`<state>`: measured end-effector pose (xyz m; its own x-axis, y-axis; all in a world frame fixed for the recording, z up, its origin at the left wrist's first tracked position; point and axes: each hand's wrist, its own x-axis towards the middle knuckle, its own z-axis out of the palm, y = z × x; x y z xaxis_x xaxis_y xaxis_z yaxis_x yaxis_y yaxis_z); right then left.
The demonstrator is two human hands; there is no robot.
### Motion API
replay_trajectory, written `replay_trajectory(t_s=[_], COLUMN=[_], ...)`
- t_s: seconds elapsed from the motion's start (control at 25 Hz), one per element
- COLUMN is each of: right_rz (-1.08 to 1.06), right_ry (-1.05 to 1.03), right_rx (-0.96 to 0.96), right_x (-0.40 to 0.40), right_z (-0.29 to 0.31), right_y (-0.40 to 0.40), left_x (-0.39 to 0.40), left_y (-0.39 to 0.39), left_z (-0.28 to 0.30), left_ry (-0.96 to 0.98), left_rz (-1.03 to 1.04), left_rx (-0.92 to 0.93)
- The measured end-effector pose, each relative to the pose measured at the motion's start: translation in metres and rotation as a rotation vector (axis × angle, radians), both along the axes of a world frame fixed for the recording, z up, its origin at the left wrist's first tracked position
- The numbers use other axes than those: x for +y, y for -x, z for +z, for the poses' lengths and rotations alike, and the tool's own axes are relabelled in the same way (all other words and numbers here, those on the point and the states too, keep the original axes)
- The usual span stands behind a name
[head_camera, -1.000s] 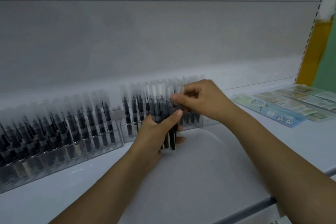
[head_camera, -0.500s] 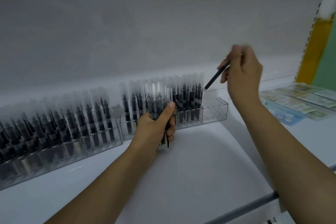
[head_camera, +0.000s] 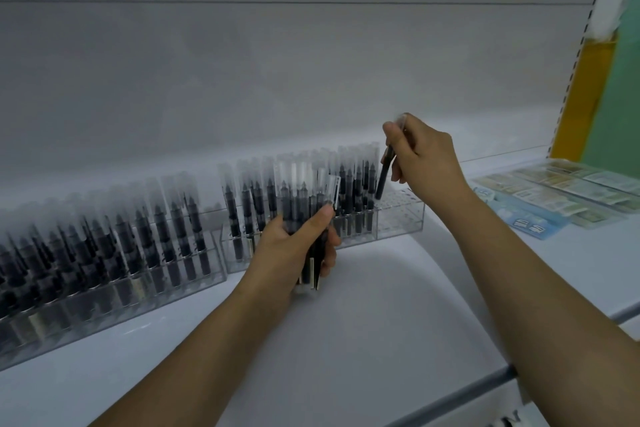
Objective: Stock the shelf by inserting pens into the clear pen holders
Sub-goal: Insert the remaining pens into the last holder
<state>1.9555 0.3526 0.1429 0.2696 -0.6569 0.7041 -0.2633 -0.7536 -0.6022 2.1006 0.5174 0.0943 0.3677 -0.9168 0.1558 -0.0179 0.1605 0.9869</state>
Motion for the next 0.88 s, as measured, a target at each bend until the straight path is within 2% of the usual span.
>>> replay_trajectory(t_s=[0.2,0.52,0.6,0.68,0.72,0.76,0.88], right_rz=[0.046,0.003,-0.152,-0.223,-0.139,0.005,0.316], right_ry=[-0.053,-0.094,-0.065,0.011,0.031,0.006,-0.093], right_rx=[0.054,0.496,0.438,0.117,-0.004,-0.033,0.243], right_x=[-0.002,-0.012,-0.009,0.002,0.01,0.02,0.046], right_z=[-0.002,-0.008,-0.004,0.004,0.007,0.01,0.006], right_y=[-0.002,0.0,0.002,0.005,0.006,0.005,-0.012], left_x=[0.001,0.001,0.001,0.002,0.002,0.002,0.003], left_y=[0.0,0.0,-0.002,-0.003,-0.003,-0.001,0.001], left_z=[0.0,0.0,0.0,0.001,0.002,0.002,0.004], left_ry=[0.022,0.027,-0.003,-0.02,-0.022,-0.022,-0.026], left_rz=[0.0,-0.001,0.01,0.025,0.032,0.04,0.077], left_rx=[0.0,0.04,0.051,0.059,0.06,0.064,0.076])
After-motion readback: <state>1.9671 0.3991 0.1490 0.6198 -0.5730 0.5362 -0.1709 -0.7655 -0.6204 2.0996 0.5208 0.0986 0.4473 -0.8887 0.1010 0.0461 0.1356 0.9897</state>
